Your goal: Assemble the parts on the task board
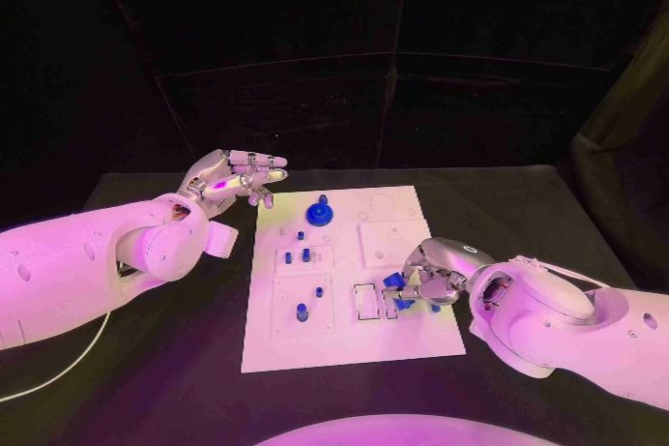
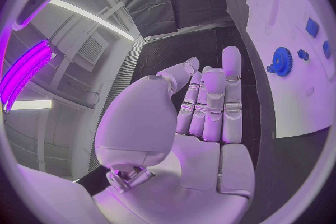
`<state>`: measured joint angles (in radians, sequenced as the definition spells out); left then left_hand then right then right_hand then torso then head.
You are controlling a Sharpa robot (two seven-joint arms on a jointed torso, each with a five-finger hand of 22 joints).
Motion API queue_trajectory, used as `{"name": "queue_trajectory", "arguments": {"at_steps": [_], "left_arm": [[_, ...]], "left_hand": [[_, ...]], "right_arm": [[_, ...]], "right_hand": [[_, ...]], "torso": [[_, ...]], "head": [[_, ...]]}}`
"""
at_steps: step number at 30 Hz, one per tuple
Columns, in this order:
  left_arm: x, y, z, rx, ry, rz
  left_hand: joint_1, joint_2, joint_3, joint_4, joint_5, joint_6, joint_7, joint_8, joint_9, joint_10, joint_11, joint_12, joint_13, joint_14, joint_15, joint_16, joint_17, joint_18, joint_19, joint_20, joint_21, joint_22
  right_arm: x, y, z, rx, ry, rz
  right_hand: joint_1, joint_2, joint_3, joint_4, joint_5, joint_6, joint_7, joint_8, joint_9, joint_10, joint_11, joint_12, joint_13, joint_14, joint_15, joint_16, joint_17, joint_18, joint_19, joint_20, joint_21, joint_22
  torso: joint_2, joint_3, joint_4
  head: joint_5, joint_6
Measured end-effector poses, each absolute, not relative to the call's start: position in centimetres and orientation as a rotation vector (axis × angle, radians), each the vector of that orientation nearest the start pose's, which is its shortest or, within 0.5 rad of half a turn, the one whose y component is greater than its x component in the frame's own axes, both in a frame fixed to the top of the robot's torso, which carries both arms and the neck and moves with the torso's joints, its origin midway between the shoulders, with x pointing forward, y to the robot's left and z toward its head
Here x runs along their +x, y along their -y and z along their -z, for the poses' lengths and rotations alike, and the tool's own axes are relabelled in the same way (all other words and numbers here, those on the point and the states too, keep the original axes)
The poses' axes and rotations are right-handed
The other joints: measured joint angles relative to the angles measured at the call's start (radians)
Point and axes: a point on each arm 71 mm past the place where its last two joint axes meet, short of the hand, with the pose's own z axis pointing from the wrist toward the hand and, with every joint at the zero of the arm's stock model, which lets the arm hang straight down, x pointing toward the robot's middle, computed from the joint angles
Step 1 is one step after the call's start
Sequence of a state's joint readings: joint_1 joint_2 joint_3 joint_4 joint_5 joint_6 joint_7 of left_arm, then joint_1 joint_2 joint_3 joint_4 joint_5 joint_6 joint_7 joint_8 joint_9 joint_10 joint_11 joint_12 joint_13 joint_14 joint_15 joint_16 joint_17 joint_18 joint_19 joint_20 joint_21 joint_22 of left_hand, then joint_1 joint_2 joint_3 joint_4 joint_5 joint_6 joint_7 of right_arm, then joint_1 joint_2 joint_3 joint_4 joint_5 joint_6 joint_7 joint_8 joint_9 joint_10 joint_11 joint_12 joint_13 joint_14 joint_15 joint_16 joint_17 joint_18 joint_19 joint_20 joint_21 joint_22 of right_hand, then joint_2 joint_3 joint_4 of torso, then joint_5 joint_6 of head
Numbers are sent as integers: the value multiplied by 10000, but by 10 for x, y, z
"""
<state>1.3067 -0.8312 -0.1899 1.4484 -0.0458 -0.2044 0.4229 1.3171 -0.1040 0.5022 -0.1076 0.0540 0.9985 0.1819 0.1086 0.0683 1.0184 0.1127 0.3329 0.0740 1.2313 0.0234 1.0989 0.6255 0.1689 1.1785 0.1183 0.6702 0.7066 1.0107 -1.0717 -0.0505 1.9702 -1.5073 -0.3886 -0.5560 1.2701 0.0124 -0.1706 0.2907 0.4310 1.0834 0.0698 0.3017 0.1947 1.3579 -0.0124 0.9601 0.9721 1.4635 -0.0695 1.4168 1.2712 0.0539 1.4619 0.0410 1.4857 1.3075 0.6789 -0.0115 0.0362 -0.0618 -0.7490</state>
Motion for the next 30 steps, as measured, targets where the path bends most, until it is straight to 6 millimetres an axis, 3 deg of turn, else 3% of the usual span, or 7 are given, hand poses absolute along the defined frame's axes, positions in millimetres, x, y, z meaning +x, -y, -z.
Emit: {"name": "queue_trajectory", "arguments": {"at_steps": [8, 12, 20, 30], "left_arm": [[501, -221, 181, -9683, -15133, 15365], [500, -220, 181, -9677, -15150, 15386], [500, -220, 181, -9671, -15161, 15406], [500, -220, 181, -9673, -15166, 15408]], "left_hand": [[0, 0, 0, 0, 0, 0, 0, 0, 0, 0, 0, 0, 0, 0, 0, 0, 0, 0, 0, 0, 0, 1], [0, 0, 0, 0, 0, 0, 0, 0, 0, 0, 0, 0, 0, 0, 0, 0, 1, 0, 0, 0, 0, 1], [0, 0, 0, 0, 0, 0, 0, 0, 0, 0, 0, 0, 0, 0, 0, 0, 1, 0, 0, 0, 0, 1], [0, 0, 0, 0, 0, 0, 0, 0, 0, 0, 0, 0, 0, 0, 0, 0, 1, -1, 0, 0, 0, 1]], "right_arm": [[365, 190, 229, 1594, -19150, -5424], [370, 177, 235, 1603, -19414, -5514], [374, 167, 240, 1548, -19777, -5462], [376, 163, 241, 1342, -19874, -5347]], "right_hand": [[-99, 99, -166, 3, 227, 37, 37, -3, 3, 39, -39, 0, 53, 32, -39, 11, 57, 1, 0, 0, 37, 0], [-370, 359, -390, 6, 138, 131, 56, -91, 224, 40, -39, -196, 18, 32, -39, 48, 90, 0, -1, 0, 37, -1], [-684, 273, -535, 13, 70, 348, -91, -91, 328, 91, -91, -235, 31, 31, -42, 58, 176, 1, 37, -38, 37, -1], [-886, 304, -788, -11, -529, 506, -248, -145, 459, 162, -89, -351, 105, 31, -42, 97, 162, 0, 36, -37, 37, -1]], "torso": [[16, -6, 7], [21, -9, 7], [25, -10, 7], [22, -9, -7]], "head": [[75, -1], [103, -15], [143, -57], [177, -91]]}}
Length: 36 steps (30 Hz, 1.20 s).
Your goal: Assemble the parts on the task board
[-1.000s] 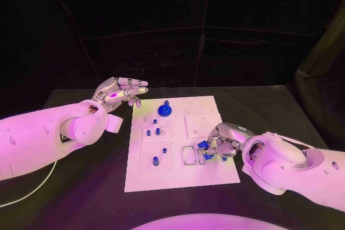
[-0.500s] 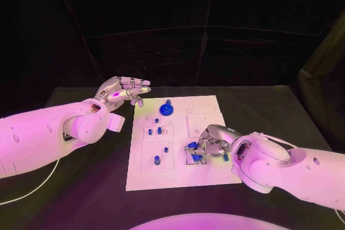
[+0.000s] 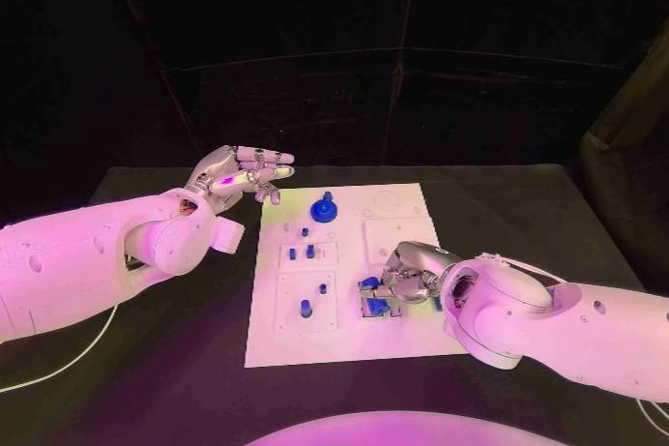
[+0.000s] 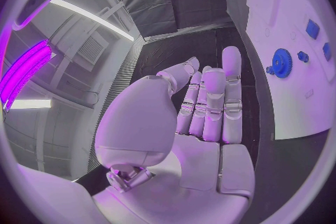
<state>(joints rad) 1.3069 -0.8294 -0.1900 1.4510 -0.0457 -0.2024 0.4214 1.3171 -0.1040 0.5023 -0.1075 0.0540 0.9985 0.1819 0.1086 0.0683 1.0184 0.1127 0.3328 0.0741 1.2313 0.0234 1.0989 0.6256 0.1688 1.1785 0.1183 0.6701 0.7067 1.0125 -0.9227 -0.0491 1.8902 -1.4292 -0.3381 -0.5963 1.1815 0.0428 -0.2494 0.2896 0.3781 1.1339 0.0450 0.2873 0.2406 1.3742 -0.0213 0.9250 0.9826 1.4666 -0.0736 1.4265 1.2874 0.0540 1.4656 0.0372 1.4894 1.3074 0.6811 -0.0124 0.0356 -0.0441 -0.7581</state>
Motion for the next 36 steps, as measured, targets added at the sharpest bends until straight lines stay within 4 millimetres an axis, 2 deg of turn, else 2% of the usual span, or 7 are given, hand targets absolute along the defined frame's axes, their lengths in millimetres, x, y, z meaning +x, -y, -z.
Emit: {"name": "queue_trajectory", "arguments": {"at_steps": [4, 6, 11, 14, 18, 27, 36], "left_arm": [[500, -220, 181, -9673, -15169, 15410], [500, -220, 181, -9674, -15169, 15409], [500, -220, 181, -9675, -15171, 15408], [500, -220, 181, -9677, -15171, 15406], [500, -220, 181, -9679, -15173, 15405], [500, -221, 181, -9689, -15168, 15388], [500, -222, 181, -9696, -15165, 15370]], "left_hand": [[0, 0, 0, 0, 0, 0, 0, 0, 0, 0, 0, 0, 0, 0, 0, 0, 0, 0, 0, 0, 0, 0], [0, 0, 0, 0, 0, 0, 0, 0, 0, 0, 0, 0, 0, 0, 0, 0, 0, 1, 0, 0, 0, 0], [0, 0, 0, 0, 0, 0, 0, 0, 0, 0, 0, 0, 0, 0, 0, 0, 0, 0, 0, 0, 0, 0], [0, 0, 0, 0, 0, -6, 6, 0, 0, 0, 0, 0, -3, -21, 21, 0, -17, 0, 0, 0, -7, -2], [0, 0, 0, 0, 0, -36, 36, 0, 0, 0, 0, 0, -9, -36, 35, 0, -32, 0, 0, 0, -40, -12], [0, 0, 0, 0, 0, -35, 35, 0, 0, 0, 0, 0, -8, -35, 35, 0, -31, 0, 0, 0, -40, -12], [0, 0, 0, 0, 0, -35, 35, 0, 0, 0, 0, 0, -7, -35, 35, 0, -30, -1, 0, 0, -40, -11]], "right_arm": [[377, 163, 242, 1197, -19863, -5221], [377, 164, 243, 1091, -19839, -5154], [378, 164, 242, 863, -19710, -5026], [378, 164, 241, 702, -19582, -4960], [377, 163, 240, 532, -19446, -4932], [372, 168, 235, 337, -19335, -4977], [365, 212, 228, 1147, -19012, -4669]], "right_hand": [[-249, 2, -224, 1, -889, 60, 2, -89, 88, -1, -1, -124, 0, 0, 0, 0, -40, 1, 0, 0, 0, 0], [-615, -84, -420, -3, -1939, 11, 51, -126, 146, -1, -2, -285, -25, 0, 0, -54, -125, 1, 0, 0, 0, 0], [-1672, -1150, 144, 64, -3235, -46, 108, -253, 274, -60, 57, -714, -220, 0, 0, -191, -308, 1, 0, 0, -75, 0], [-2066, -1734, 440, 80, -3255, -99, 161, -321, 302, -225, 72, -1154, -518, 0, 0, -242, -396, 1, -1, 0, -122, 0], [-2065, -1926, 635, 74, -3254, -98, 160, -321, 329, -240, 88, -1327, -629, 0, 1, -242, -404, 1, -1, 0, -122, 0], [295, -1433, 1148, -431, -2980, -98, 160, -437, 481, -239, 88, -1415, -576, 0, 1, -284, -385, 1, -40, 39, -122, 0], [541, -1016, 885, -193, -1236, -496, 337, -746, 516, -310, 160, -1630, -566, 0, 2, -322, -373, 1, -62, 61, -170, 0]], "torso": [[-4, 2, -2], [-5, 3, -6], [-7, 3, -11], [-7, 3, -11], [-7, 9, -12], [-7, 15, -12], [-14, 15, -31]], "head": [[1, -24], [1, -28], [2, -28], [-7, -20], [-18, -13], [-22, -41], [-128, 12]]}}
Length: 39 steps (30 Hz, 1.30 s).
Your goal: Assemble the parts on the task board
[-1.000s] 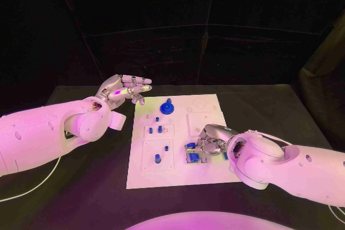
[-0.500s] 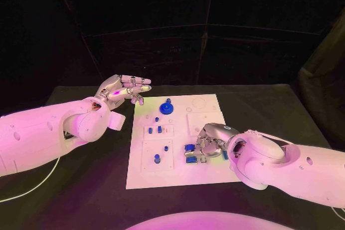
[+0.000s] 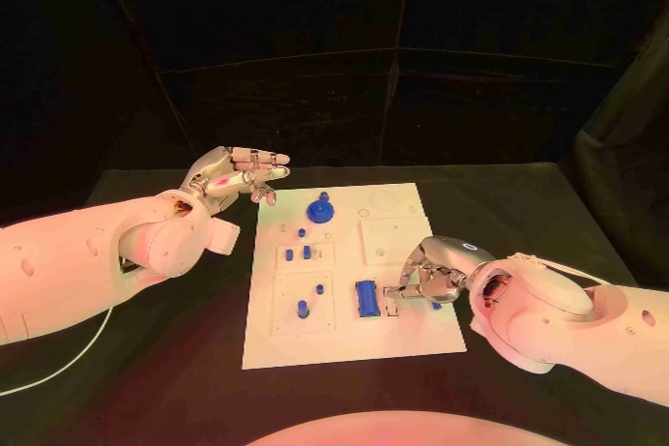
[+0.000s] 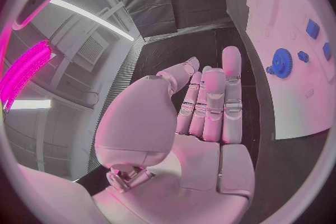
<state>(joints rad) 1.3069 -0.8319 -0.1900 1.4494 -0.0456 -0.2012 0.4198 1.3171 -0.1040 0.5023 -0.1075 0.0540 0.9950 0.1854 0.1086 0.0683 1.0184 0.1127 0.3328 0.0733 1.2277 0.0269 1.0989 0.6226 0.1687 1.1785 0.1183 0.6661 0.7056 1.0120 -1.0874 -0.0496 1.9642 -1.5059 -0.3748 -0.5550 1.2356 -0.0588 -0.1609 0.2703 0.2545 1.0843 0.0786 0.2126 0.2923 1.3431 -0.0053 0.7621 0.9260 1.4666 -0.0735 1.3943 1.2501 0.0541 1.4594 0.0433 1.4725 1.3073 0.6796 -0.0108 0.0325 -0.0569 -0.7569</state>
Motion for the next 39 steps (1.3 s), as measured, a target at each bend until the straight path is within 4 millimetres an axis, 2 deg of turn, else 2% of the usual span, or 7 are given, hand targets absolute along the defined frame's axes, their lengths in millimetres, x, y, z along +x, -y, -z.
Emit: {"name": "queue_trajectory", "arguments": {"at_steps": [3, 8, 22, 32, 39], "left_arm": [[501, -222, 181, -9697, -15166, 15367], [501, -222, 182, -9697, -15168, 15360], [501, -222, 182, -9700, -15173, 15361], [501, -222, 182, -9700, -15177, 15364], [501, -222, 182, -9702, -15177, 15361]], "left_hand": [[0, 0, 0, 0, 0, 0, 0, 0, 0, 0, 0, 0, 0, 0, 0, 0, 0, 0, 0, 0, 0, 0], [0, 0, 0, 0, 0, 0, 0, 0, 0, 0, 0, 0, 0, 0, 0, 0, 0, 0, 0, 0, 0, 0], [0, 0, 0, 0, 0, 0, 0, 0, 0, 0, 0, 0, 2, 0, 0, 0, 1, -1, 0, 0, 0, 1], [39, 39, 0, 0, 0, 0, 0, 0, 0, -37, 37, 43, 2, 0, 0, 0, 1, 0, 0, 0, 0, 2], [39, 39, 0, 0, 0, 0, 0, 0, 0, -36, 37, 43, 2, 0, 0, 0, 2, 0, 0, 0, 0, 2]], "right_arm": [[363, 230, 226, 1430, -18979, -4464], [362, 246, 225, 1575, -18994, -4218], [368, 259, 232, 492, -19271, -3079], [371, 258, 237, -261, -19604, -2580], [375, 249, 241, -685, -19778, -2545]], "right_hand": [[200, 193, 19, -18, 541, -42, 27, -119, -38, -35, 36, -74, -25, 0, 0, -5, -1, 0, -14, 14, -10, 0], [428, 256, 21, -75, 911, -42, 27, -165, -51, -35, 36, -130, -41, -37, 38, -5, -1, 1, -14, 14, -10, 0], [428, 256, -299, 78, 615, 155, -31, -164, 30, -35, 36, -228, -40, -37, 38, -43, -31, 1, -14, 14, -10, 0], [425, 253, -412, 136, 421, 191, -67, -125, 110, -35, 36, -228, -39, -37, 38, -42, -43, 1, -14, 14, -10, 0], [387, 215, -440, 109, 363, 191, -67, -124, 150, -35, 36, -278, -39, -37, 38, -99, -63, 1, -14, 14, -50, 0]], "torso": [[-1, -5, -1], [-1, -9, -6], [3, -6, -13], [-6, -6, -12], [-5, -6, -9]], "head": [[-60, 26], [-146, 66], [-181, 33], [-191, 25], [-182, 19]]}}
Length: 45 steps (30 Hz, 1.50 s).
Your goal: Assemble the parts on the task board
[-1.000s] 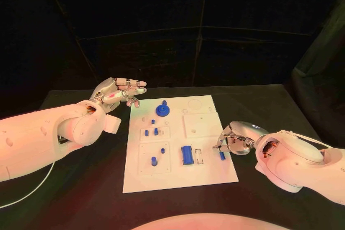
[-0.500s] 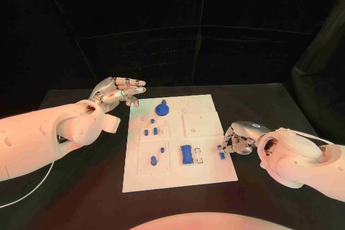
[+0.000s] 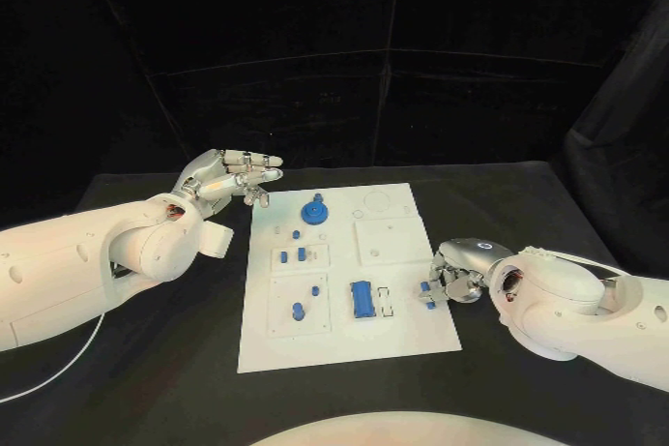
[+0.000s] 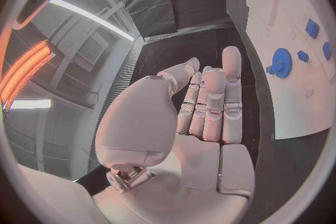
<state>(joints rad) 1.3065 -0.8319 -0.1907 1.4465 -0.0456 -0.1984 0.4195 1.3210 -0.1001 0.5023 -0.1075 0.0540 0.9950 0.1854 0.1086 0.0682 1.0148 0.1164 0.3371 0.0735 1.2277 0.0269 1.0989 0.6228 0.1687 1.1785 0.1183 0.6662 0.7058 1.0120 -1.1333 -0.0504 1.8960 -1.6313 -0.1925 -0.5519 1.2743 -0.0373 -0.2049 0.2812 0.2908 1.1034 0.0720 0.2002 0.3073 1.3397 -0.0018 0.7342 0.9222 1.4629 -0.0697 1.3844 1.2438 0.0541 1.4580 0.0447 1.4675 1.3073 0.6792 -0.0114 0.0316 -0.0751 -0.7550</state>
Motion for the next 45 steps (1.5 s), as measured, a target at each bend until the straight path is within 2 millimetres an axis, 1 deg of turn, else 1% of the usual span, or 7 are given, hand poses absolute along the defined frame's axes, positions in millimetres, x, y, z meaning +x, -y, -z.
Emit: {"name": "queue_trajectory", "arguments": {"at_steps": [5, 10, 15, 19, 26, 31, 45], "left_arm": [[501, -222, 182, -9703, -15181, 15362], [501, -222, 182, -9702, -15186, 15368], [501, -222, 182, -9704, -15188, 15369], [501, -223, 182, -9708, -15185, 15361], [501, -224, 182, -9718, -15182, 15345], [501, -224, 182, -9719, -15192, 15350], [500, -223, 183, -9717, -15219, 15363]], "left_hand": [[0, 0, 0, 0, 0, 0, 0, 0, 0, 0, 0, 0, 0, 0, 0, 0, 0, 0, 0, 0, 0, -6], [0, 0, 0, 0, 0, 0, 0, 0, 0, 0, 0, 0, 0, 0, 0, 0, 0, 0, 0, 0, 0, -9], [0, 0, 0, 0, 0, 0, 0, 0, 0, 0, 0, 0, 1, 0, 0, 0, 0, 0, 0, 0, 0, -8], [0, 0, 0, 0, 0, 0, 0, 0, 0, 0, 0, 0, 1, 0, 0, 0, 0, 0, 0, 0, 0, -8], [0, 0, -16, -16, 0, 0, 0, 0, 0, 1, 0, 0, 1, 0, 0, 0, -6, 0, 0, 0, 0, -7], [0, 0, -29, -29, 0, 0, 0, 0, 0, 1, 0, -1, 1, 0, 0, 0, -17, 0, 0, 0, 0, -7], [0, 0, -29, -28, 0, 0, 0, 0, 0, 1, -1, -1, 1, 0, 0, 0, -16, 0, 0, 0, 0, -6]], "right_arm": [[379, 243, 242, -863, -19768, -2574], [383, 238, 243, -1068, -19710, -2544], [387, 231, 242, -1502, -19651, -2475], [387, 227, 241, -1867, -19579, -2417], [383, 224, 240, -2116, -19493, -2385], [378, 225, 239, -1871, -19465, -2497], [361, 222, 231, 1039, -19577, -4136]], "right_hand": [[160, 112, -15, -43, 0, 23, 13, 85, 84, 0, 0, 0, 0, 0, 0, 0, 0, 0, 0, 0, -1, 0], [807, 247, 122, -400, 0, 88, 9, 85, 168, -3, -3, -70, -2, 0, 0, -1, -4, 0, 0, 0, -1, 0], [1567, 295, 391, -916, -842, 110, 1, -39, 224, -37, -37, -233, -62, 0, 0, -46, -14, 0, -37, -37, -22, 0], [1997, 452, 704, -1212, -938, 78, -16, -157, 223, -75, -70, -319, -95, 1, 1, -53, -12, 0, -37, -37, -50, 0], [2142, 547, 1090, -1157, -135, 27, -35, -249, 167, -128, -16, -499, -196, 2, 2, -53, -3, 0, -37, -37, -50, 6], [1993, 398, 1447, -818, 879, 79, -34, -362, 117, -122, -22, -511, -212, 2, 2, -53, 57, -1, -37, -37, -50, 8], [1450, 42, 1869, -340, 1185, 174, -47, -440, 192, 42, -109, -462, -94, 1, 1, -14, 212, 0, 2, -75, -15, 6]], "torso": [[1, 0, 0], [3, -3, 2], [2, -6, 7], [-1, -6, 9], [-5, -1, 1], [-5, 0, -4], [-12, -12, 14]], "head": [[4, 5], [1, -18], [5, -34], [20, -35], [39, -28], [35, -12], [26, 1]]}}
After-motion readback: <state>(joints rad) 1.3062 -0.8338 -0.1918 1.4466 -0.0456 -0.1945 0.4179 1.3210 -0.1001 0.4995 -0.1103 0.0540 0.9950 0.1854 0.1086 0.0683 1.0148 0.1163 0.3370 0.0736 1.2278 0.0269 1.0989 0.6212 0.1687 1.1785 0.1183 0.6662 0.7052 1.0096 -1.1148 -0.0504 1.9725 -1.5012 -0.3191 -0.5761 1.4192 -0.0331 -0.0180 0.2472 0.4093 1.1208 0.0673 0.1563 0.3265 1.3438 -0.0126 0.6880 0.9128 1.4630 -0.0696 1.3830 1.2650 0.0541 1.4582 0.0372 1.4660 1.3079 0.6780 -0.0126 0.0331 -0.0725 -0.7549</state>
